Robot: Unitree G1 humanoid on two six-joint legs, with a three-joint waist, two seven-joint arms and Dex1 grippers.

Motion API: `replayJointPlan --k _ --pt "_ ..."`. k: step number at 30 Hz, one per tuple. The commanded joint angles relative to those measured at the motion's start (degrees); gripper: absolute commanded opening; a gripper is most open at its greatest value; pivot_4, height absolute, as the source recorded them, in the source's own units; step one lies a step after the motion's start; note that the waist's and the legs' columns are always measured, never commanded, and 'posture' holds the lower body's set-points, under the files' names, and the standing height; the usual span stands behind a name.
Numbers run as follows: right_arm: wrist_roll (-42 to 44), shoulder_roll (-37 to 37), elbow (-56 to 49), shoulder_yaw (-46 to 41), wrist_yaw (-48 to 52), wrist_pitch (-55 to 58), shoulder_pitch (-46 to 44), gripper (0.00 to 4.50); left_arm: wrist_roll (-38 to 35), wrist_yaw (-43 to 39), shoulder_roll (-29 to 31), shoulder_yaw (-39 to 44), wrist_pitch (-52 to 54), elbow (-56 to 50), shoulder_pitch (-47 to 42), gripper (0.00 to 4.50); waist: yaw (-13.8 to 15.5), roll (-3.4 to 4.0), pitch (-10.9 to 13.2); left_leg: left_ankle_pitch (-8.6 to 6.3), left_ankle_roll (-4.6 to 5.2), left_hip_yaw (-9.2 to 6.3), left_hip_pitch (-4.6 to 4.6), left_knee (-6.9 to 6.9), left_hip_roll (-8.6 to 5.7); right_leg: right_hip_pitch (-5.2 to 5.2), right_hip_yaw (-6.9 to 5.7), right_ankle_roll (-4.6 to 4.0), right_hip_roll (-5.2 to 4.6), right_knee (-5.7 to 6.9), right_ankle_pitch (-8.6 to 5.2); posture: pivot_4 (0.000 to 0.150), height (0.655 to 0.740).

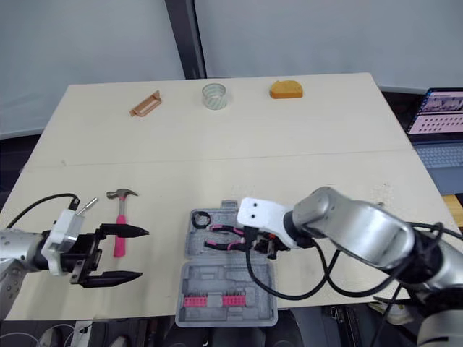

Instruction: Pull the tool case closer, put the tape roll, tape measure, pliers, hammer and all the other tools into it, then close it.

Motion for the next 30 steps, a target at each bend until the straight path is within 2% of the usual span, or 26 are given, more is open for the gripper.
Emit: replayJointPlan --k 1,10,30 --pt "-3.4 1.4 1.7 1.9 1.0 -4.8 -0.4 0.97 0.8 0.1 0.7 2.7 -1.3 -0.6 1.5 4.5 -0.2 -0.01 0.0 0.0 0.0 0.0 0.0 -0.01 0.0 0.0 0.0 0.0 0.0 0.0 0.0 0.15 0.74" --pt "-9.6 6.2 8.5 5.6 3.7 -11.8 0.1 0.97 2.3 1.5 0.4 5.7 -2.3 -0.7 4.8 4.5 -0.3 -0.02 0.0 0.0 0.0 0.01 0.0 -0.02 0.02 -0.04 -0.05 0.0 0.0 0.01 0.0 0.15 0.74" --pt "-17.2 10.5 14.1 7.1 8.6 -18.9 2.1 0.97 1.6 3.6 0.3 8.2 -0.3 -4.3 7.6 4.5 -0.3 -0.06 0.0 0.0 0.0 0.01 0.01 -0.01 0.02 -0.04 -0.07 0.0 -0.01 0.02 0.0 0.15 0.74"
